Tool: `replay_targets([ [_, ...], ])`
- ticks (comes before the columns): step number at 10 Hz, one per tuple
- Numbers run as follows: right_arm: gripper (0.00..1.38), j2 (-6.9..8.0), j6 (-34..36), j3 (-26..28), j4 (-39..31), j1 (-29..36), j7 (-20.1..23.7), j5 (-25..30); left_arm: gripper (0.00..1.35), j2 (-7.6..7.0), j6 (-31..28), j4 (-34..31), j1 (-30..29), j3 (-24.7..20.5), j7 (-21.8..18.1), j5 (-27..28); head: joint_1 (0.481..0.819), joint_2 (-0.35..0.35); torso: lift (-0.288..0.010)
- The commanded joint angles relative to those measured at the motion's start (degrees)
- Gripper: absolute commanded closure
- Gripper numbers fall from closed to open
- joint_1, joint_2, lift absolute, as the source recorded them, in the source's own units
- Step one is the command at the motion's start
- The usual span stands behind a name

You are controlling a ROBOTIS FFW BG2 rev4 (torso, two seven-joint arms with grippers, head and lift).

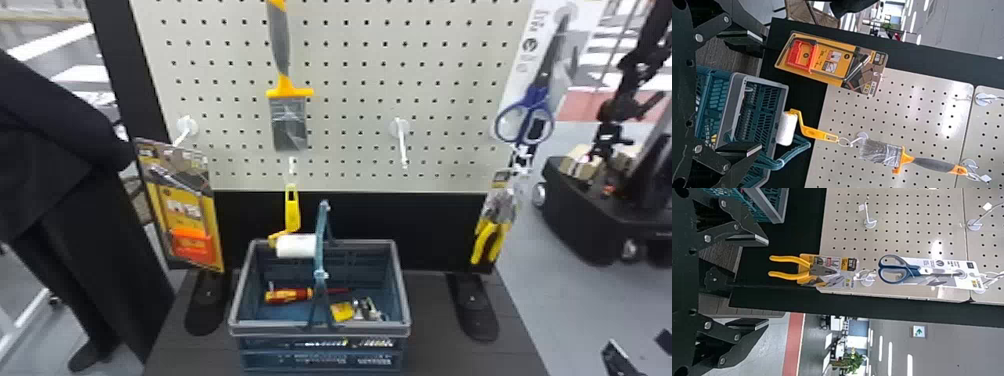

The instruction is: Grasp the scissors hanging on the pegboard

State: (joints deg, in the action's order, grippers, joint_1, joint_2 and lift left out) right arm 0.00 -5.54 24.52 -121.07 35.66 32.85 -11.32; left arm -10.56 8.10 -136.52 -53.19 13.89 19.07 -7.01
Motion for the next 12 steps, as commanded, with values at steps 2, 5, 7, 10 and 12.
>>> replay_targets([
  [2, 0.53, 0.05, 0.0, 0.3, -0.6, 0.3, -0.2, 0.1, 0.33, 0.02, 0.0, 0.0, 0.0, 0.0, 0.0, -0.1, 0.549, 0.000, -0.100],
  [5, 0.53, 0.05, 0.0, 0.4, -0.6, 0.4, -0.4, 0.1, 0.33, 0.02, -0.1, 0.2, 0.0, 0.0, 0.0, -0.2, 0.549, 0.000, -0.100],
  [7, 0.53, 0.05, 0.4, 0.4, -1.1, 0.1, -0.4, 0.1, 0.33, 0.02, -0.1, 0.2, 0.0, 0.0, 0.0, -0.4, 0.549, 0.000, -0.100],
  [10, 0.51, -1.58, 4.7, 1.1, -5.7, -1.2, -0.2, 0.2, 0.33, 0.02, -0.3, 0.2, 0.0, 0.0, 0.0, -0.6, 0.549, 0.000, -0.100],
  [12, 0.51, -3.78, 7.1, 1.4, -7.0, -3.6, 0.5, -1.8, 0.33, 0.02, -0.3, 0.2, 0.0, 0.0, 0.0, -0.7, 0.549, 0.000, -0.100],
])
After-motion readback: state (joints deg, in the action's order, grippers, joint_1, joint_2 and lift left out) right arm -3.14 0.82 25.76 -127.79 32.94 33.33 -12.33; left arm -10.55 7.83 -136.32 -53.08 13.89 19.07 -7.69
